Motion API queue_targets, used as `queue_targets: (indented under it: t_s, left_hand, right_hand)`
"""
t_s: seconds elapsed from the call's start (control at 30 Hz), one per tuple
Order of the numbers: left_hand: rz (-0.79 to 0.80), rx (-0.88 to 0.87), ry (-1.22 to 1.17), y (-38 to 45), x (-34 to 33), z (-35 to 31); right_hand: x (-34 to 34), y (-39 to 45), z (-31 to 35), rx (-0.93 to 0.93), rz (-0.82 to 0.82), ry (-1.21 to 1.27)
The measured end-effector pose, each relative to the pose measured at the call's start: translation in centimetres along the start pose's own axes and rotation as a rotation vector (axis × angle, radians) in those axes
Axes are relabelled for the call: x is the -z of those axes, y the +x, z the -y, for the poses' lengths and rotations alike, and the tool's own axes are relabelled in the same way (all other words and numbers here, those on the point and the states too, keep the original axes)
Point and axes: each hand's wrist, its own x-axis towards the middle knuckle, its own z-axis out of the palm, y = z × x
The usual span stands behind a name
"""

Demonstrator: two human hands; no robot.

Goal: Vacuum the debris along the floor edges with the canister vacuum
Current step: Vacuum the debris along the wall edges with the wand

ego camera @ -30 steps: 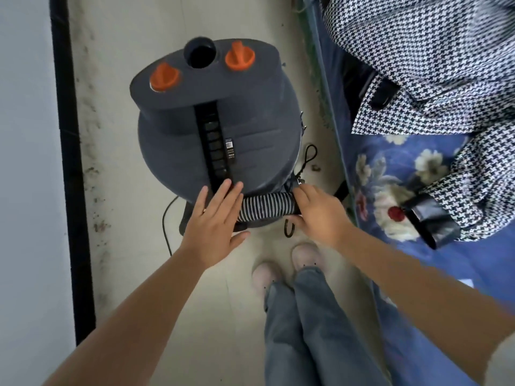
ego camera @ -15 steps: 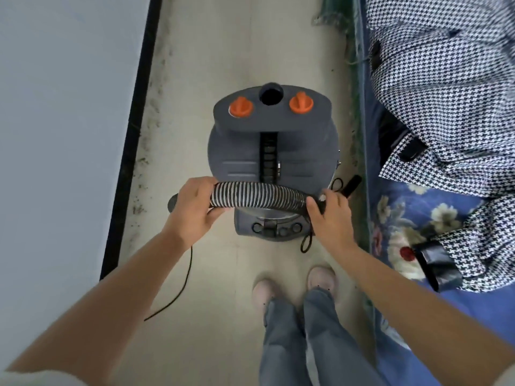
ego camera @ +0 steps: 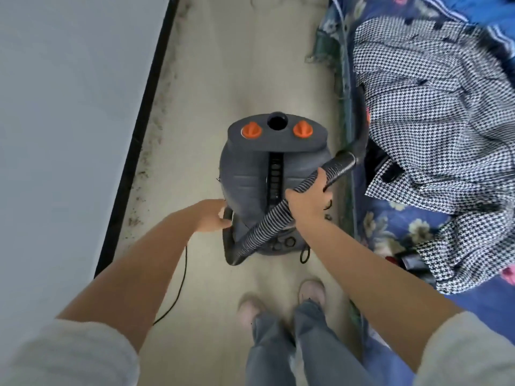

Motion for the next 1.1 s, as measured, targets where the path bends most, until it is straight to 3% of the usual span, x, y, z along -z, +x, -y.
queue_targets:
  t_s: [0.07, 0.2, 0.33, 0.47, 0.57, 0.63, 0.73, 0.9, 0.97, 1.1]
  left_hand:
    - [-0.127, -0.02, -0.208, 0.6, 1.7, -1.8]
    - [-0.288, -0.069, -0.468, 1.4, 4.3, -5.0]
    - [-0.464, -0.084, -0.989, 2.1, 6.2, -6.6]
    - [-0.43, -0.042, -1.782, 2.7, 6.8, -4.8]
    - [-0.352, 0.019, -2.086, 3.6, 4.9, -2.4]
    - [-0.375, 0.103, -2.175, 3.9, 3.7, -1.3]
    - [-0.477, 0.156, -2.272, 4.1, 2.9, 0.3]
    - [-0.539, 0.277, -2.17, 5.3, 2.7, 1.7]
    - [-0.603, 0.311, -2.045, 5.9, 2.9, 0.8]
    - [-0.52, 0.334, -1.575, 6.7, 1.3, -0.9]
  right_hand:
    - [1.5, 0.0, 1.0, 0.239, 0.016, -0.172]
    - [3.5, 0.7, 3.9, 0.544, 0.03, -0.374]
    - [1.9, -0.4, 4.8, 0.752, 0.111, -0.55]
    - [0.1, -1.4, 1.6, 0.86, 0.247, -0.677]
    - [-0.7, -1.8, -0.2, 0.967, 0.32, -0.709]
    - [-1.2, -1.3, -1.8, 1.046, 0.351, -0.713]
    - [-0.5, -0.2, -3.8, 1.022, 0.362, -0.664]
    - [1.4, 1.0, -5.7, 1.001, 0.539, -0.686]
    - [1.9, 2.1, -5.9, 1.027, 0.57, -0.689]
    - [2.6, 7.4, -2.8, 0.949, 0.393, -0.698]
